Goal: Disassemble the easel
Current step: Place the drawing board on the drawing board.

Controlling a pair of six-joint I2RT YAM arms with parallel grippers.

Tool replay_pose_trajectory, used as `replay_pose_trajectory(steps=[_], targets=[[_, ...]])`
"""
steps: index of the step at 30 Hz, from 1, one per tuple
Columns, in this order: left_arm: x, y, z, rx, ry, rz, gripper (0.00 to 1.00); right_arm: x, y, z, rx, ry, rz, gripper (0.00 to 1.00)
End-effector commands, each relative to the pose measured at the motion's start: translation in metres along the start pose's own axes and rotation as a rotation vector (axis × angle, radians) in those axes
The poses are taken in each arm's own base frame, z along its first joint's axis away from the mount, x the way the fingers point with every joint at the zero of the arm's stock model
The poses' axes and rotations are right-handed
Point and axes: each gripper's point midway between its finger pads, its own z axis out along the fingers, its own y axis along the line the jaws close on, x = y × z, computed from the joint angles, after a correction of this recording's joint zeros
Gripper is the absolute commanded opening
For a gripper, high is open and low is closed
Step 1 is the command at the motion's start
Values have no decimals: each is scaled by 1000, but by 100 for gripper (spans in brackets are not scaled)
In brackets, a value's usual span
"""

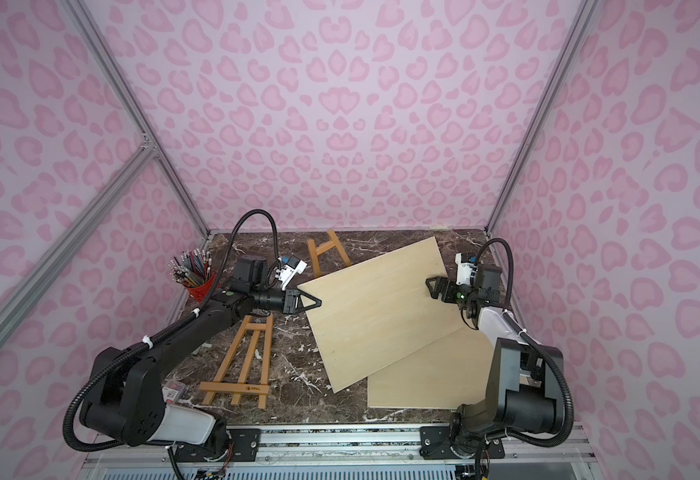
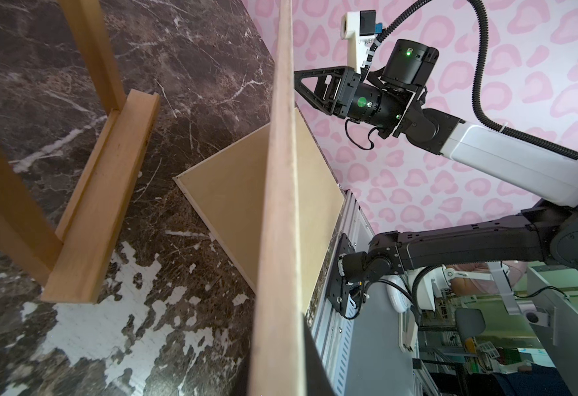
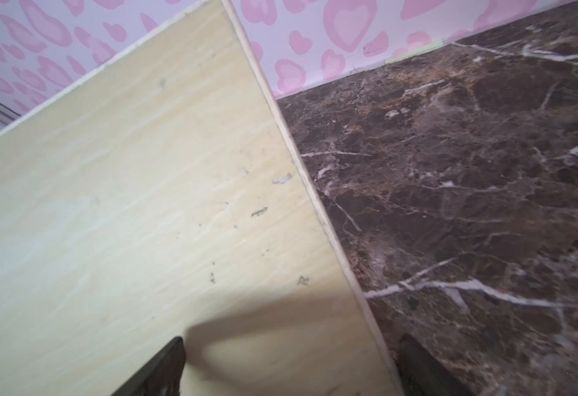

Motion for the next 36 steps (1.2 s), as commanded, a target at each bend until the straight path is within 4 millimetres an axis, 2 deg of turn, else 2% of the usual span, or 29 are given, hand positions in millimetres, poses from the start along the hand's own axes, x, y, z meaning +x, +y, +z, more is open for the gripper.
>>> replay_pose_trajectory(steps=[1, 5, 7, 11, 14, 19, 24, 27, 30, 34, 36], targets=[[-15, -5, 3, 12, -33, 122, 2, 67, 52, -13, -246, 231, 172, 94], [-15, -1, 5, 4, -23, 99, 2, 101, 42, -26, -154, 282, 248, 94], [-14, 2, 7, -3, -13, 87, 2, 112, 37, -33, -115, 281, 281, 94], [-10, 9, 11, -24, 14, 64, 2, 111, 37, -37, -58, 252, 319, 96], [-6, 16, 15, -46, 46, 50, 2, 104, 26, -44, 25, 241, 315, 97], [2, 23, 23, -85, 94, 45, 2, 70, 12, -60, 130, 176, 293, 98], [9, 27, 33, -116, 147, 54, 2, 27, 20, -62, 120, 101, 238, 97], [14, 32, 43, -131, 190, 48, 2, -2, 34, -57, 99, 58, 187, 97], [20, 35, 55, -145, 235, 57, 2, -27, 56, -49, 83, 28, 113, 97], [26, 42, 69, -162, 275, 62, 2, -51, 87, -37, 106, -22, -3, 97], [26, 44, 73, -167, 282, 66, 2, -61, 96, -32, 121, -55, -40, 97]])
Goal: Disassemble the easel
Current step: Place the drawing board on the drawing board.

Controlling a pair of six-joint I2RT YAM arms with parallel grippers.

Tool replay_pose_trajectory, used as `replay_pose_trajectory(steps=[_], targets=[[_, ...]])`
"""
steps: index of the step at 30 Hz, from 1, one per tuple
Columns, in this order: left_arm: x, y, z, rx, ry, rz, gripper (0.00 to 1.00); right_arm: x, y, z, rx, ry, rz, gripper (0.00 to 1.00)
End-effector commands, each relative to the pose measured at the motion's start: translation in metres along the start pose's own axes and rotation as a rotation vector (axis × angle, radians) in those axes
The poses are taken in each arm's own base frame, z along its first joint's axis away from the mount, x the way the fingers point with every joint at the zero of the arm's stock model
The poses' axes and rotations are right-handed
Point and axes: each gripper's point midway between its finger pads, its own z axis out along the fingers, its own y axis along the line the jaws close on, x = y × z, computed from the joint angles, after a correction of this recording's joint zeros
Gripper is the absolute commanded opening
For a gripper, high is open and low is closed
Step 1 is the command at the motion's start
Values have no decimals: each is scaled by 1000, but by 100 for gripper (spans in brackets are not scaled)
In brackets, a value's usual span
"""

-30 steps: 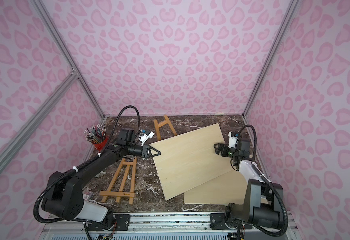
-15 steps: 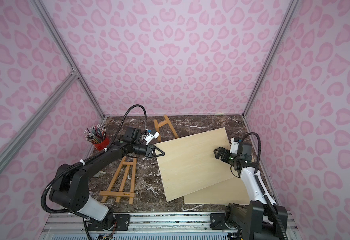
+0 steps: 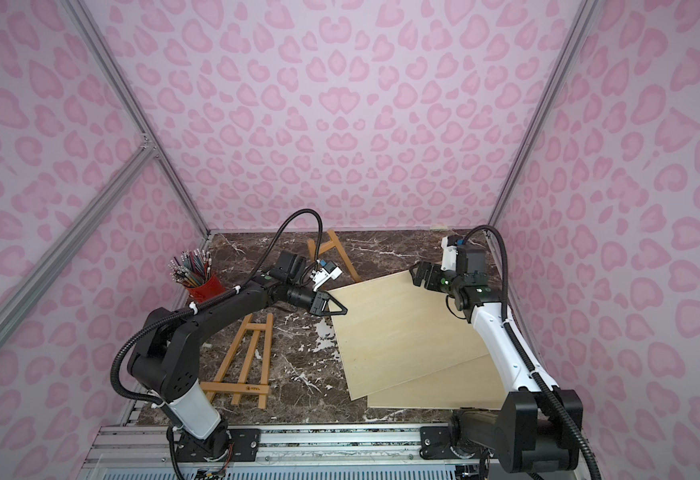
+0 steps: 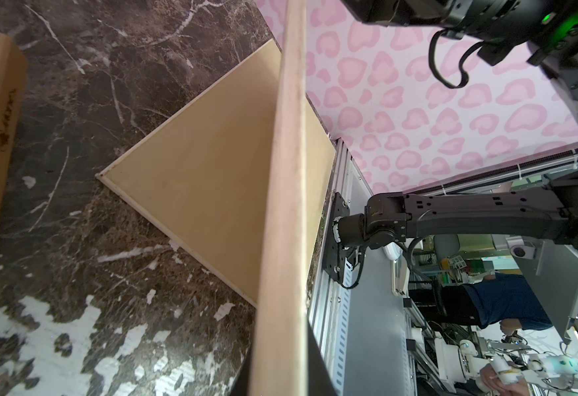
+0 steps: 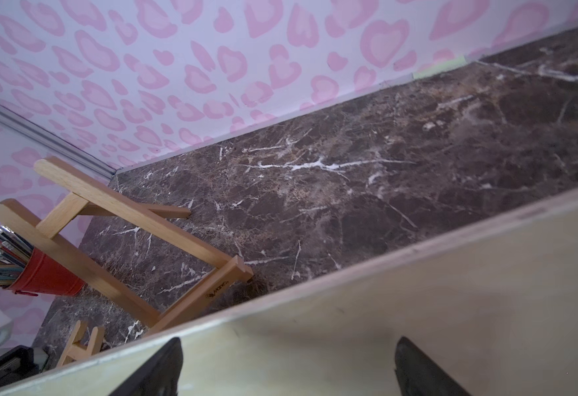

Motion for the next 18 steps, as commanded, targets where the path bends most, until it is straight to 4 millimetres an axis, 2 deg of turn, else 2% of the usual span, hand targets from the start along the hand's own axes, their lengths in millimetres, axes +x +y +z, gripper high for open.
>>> replay_pose_trajectory(steps=[1, 7, 10, 13, 18], targets=[[13, 43, 2, -230, 51, -35, 2, -20, 0, 7, 80, -82, -55, 97], [12, 50, 8, -243, 72, -41, 2, -40, 16, 22, 88, -155, -128, 97], [13, 53, 12, -256, 92, -41, 2, -44, 17, 33, 105, -155, -159, 97], [14, 60, 15, -276, 108, -54, 2, -39, 5, 46, 158, -111, -176, 97], [11, 71, 17, -313, 133, -75, 2, -17, -24, 65, 237, 7, -167, 96]])
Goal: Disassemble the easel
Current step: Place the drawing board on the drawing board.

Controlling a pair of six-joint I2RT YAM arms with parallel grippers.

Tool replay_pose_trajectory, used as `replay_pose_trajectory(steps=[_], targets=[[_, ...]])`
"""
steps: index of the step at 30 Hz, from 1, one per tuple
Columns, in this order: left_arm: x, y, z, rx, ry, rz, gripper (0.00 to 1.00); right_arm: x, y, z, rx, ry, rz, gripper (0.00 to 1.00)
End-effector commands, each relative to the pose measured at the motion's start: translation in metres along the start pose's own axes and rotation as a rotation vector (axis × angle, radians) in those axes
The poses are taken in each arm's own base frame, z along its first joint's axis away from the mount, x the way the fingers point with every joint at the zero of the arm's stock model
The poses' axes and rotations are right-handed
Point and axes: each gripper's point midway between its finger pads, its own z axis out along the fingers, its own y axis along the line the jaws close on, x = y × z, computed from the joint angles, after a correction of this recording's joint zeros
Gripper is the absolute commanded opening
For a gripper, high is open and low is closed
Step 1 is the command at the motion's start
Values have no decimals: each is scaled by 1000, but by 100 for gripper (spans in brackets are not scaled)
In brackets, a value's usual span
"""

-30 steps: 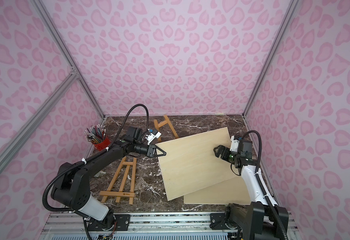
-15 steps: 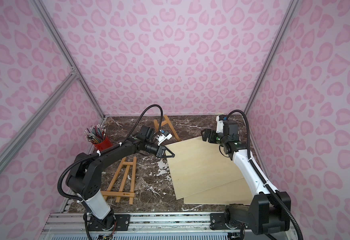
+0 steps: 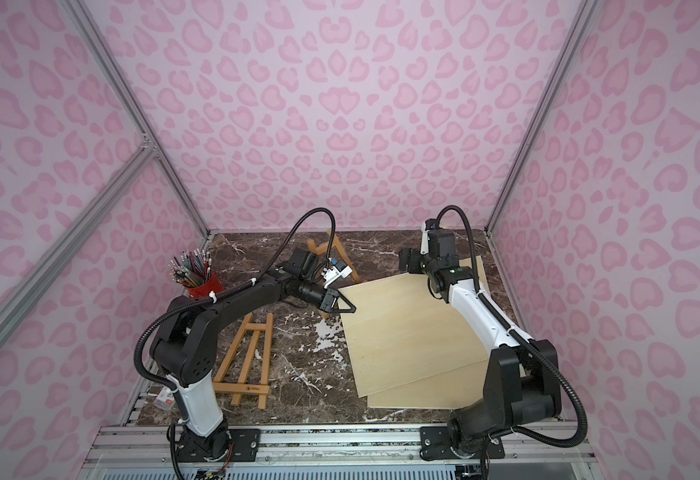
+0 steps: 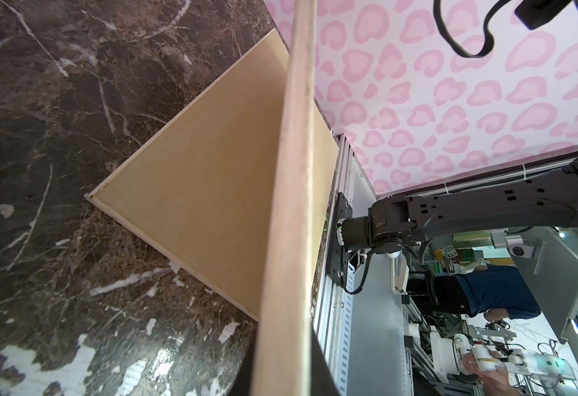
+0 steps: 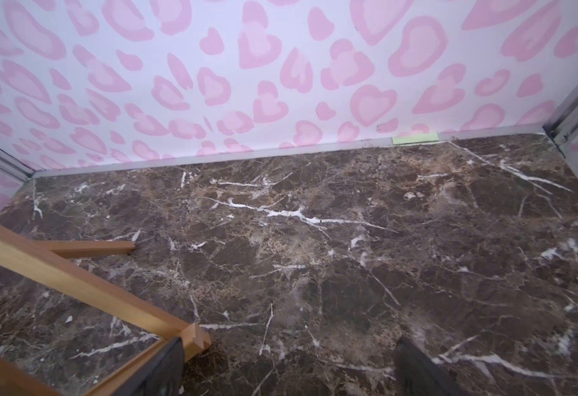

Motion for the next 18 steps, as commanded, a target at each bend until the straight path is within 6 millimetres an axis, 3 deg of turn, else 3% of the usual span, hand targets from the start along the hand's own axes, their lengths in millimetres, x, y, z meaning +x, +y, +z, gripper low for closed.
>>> replay_pose_trajectory(steps=[1, 5, 7, 18], targets=[[20, 60, -5, -329, 82, -58, 2, 20, -17, 11, 62, 77, -21, 96], [20, 69, -1, -345, 121, -75, 2, 38, -30, 21, 74, 135, -20, 95], [9, 69, -1, -352, 120, -61, 2, 45, -38, 24, 86, 165, -19, 95], [1, 86, 15, -380, 194, -68, 2, 77, -53, 20, 65, 269, 15, 93]])
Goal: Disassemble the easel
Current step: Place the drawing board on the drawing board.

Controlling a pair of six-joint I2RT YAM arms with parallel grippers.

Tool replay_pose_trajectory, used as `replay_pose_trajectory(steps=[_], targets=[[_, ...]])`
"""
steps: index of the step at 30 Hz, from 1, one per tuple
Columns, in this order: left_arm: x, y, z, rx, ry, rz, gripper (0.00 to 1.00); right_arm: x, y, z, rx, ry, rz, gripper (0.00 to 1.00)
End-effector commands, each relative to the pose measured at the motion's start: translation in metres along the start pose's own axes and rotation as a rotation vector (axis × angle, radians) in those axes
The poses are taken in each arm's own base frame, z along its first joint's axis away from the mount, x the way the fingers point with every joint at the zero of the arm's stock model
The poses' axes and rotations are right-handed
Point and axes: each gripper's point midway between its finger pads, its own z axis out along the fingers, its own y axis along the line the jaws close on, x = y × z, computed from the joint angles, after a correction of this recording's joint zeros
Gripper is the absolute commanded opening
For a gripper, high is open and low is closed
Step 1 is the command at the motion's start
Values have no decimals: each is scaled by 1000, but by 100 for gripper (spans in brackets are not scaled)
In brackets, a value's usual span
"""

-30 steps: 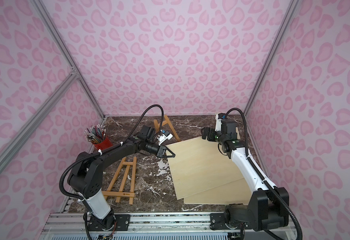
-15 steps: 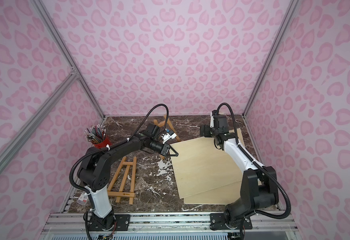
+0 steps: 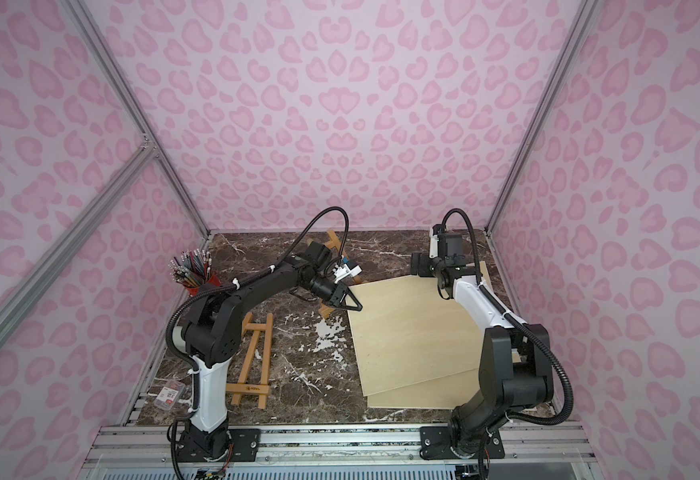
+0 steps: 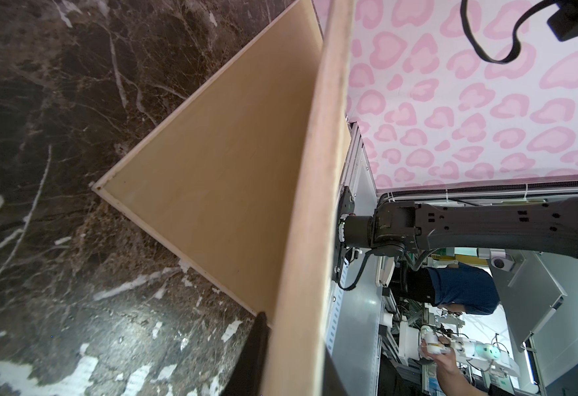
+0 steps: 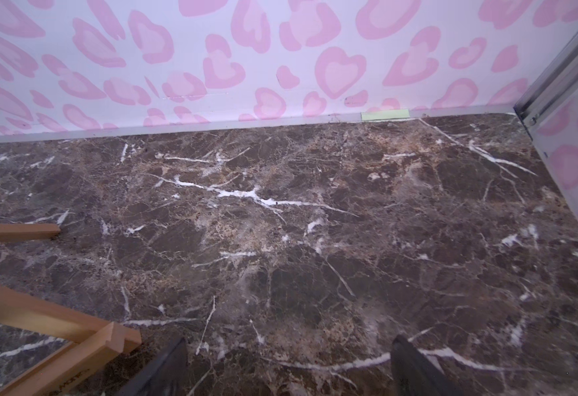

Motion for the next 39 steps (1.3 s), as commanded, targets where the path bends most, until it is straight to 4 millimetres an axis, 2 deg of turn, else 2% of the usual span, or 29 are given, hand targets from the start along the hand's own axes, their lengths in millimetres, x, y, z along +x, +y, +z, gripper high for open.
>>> replay_pose_trajectory(steps=[1, 11, 18, 21, 23, 27, 29, 32, 39], targets=[[5, 66, -4, -371, 52, 47, 2, 56, -2, -1, -7, 200, 45, 93], [-2, 75, 10, -375, 99, 38, 2, 78, 1, -14, -32, 247, 63, 92], [4, 85, 28, -390, 145, 30, 2, 66, -2, -36, -28, 203, 94, 95], [7, 89, 33, -398, 157, 22, 2, 58, -17, -51, -3, 157, 134, 98], [9, 93, 35, -406, 163, 19, 2, 58, -34, -61, 27, 123, 179, 98], [10, 100, 35, -434, 175, 22, 2, 74, -74, -77, 91, 65, 303, 98], [10, 102, 38, -438, 189, 22, 2, 79, -84, -85, 104, 25, 350, 98], [12, 104, 45, -447, 225, 33, 2, 81, -86, -94, 109, -25, 370, 98], [17, 112, 56, -454, 271, 34, 2, 86, -79, -95, 74, 8, 374, 98]])
